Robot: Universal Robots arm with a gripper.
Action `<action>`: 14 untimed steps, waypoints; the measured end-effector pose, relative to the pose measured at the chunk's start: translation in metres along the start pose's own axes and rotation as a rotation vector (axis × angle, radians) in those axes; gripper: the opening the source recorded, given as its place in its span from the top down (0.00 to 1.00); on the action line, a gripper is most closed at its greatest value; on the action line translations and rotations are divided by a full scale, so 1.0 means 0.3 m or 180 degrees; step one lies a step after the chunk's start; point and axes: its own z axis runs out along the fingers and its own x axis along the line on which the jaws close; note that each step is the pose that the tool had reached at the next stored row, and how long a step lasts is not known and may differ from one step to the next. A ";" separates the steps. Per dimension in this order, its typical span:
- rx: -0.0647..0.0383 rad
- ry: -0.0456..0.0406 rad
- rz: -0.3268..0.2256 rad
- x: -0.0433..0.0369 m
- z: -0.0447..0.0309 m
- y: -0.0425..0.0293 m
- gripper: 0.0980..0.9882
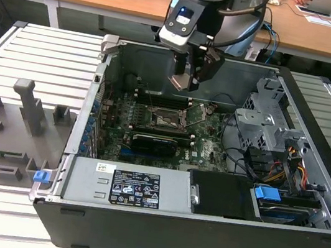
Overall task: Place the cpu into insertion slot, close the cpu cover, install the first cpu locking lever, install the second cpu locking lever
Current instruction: 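Place the cpu into insertion slot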
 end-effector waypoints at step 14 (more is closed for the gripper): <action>-0.0006 -0.0041 0.0437 0.000 0.023 -0.002 0.51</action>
